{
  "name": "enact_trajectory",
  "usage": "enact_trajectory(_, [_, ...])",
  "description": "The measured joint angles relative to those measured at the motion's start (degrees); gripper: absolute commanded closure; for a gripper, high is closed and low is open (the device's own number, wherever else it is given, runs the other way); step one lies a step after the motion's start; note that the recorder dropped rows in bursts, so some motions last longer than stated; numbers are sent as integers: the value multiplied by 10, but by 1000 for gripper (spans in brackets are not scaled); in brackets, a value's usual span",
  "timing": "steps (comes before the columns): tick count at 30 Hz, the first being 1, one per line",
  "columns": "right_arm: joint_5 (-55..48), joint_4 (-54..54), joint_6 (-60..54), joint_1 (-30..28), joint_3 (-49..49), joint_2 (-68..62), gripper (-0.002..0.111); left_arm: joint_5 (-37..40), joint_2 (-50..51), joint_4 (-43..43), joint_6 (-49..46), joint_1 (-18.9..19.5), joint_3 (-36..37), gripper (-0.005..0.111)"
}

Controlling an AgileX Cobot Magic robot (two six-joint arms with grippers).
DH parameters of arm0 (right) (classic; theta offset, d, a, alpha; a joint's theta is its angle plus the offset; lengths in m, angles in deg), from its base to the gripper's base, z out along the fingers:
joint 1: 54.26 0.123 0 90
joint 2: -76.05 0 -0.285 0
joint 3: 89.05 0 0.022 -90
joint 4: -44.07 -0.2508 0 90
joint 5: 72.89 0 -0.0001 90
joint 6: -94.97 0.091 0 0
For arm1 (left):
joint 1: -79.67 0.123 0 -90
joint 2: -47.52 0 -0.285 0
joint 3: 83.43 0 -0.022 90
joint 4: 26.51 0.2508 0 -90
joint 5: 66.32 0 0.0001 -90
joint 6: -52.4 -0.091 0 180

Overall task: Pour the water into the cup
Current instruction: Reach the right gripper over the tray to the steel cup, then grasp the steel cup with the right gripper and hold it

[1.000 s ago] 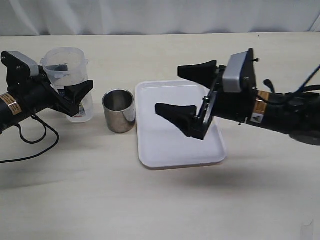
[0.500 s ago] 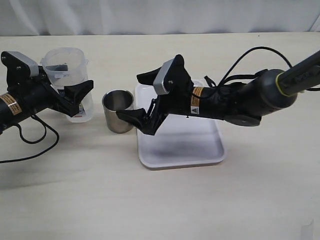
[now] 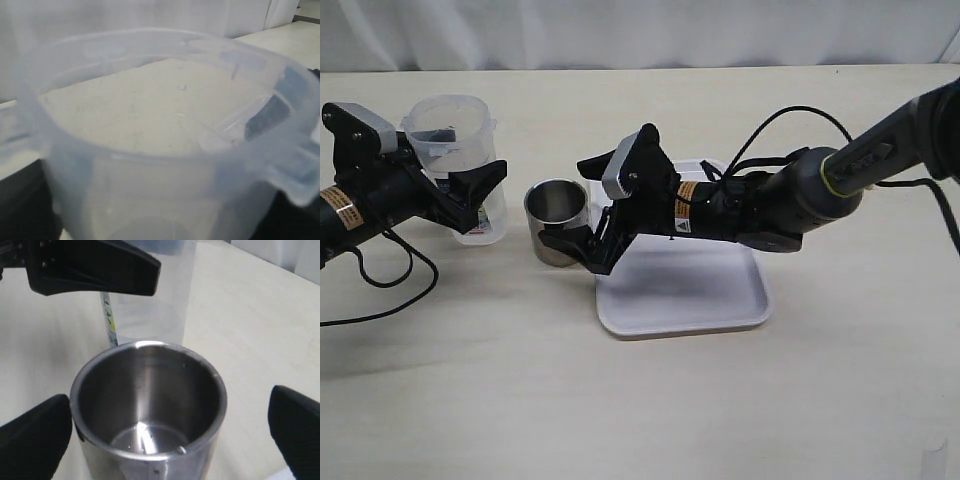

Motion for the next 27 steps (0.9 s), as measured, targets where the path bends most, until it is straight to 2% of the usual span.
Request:
enact_trajectory(12, [-2,-3,0,14,41,-54,8,0,0,0,0,0,0,107])
enact_trajectory(18, [-1,-48,0,14,41,-65,8,0,0,0,0,0,0,107])
enact_trajectory(27, [56,-60,0,14,43,-75,8,0,0,0,0,0,0,107])
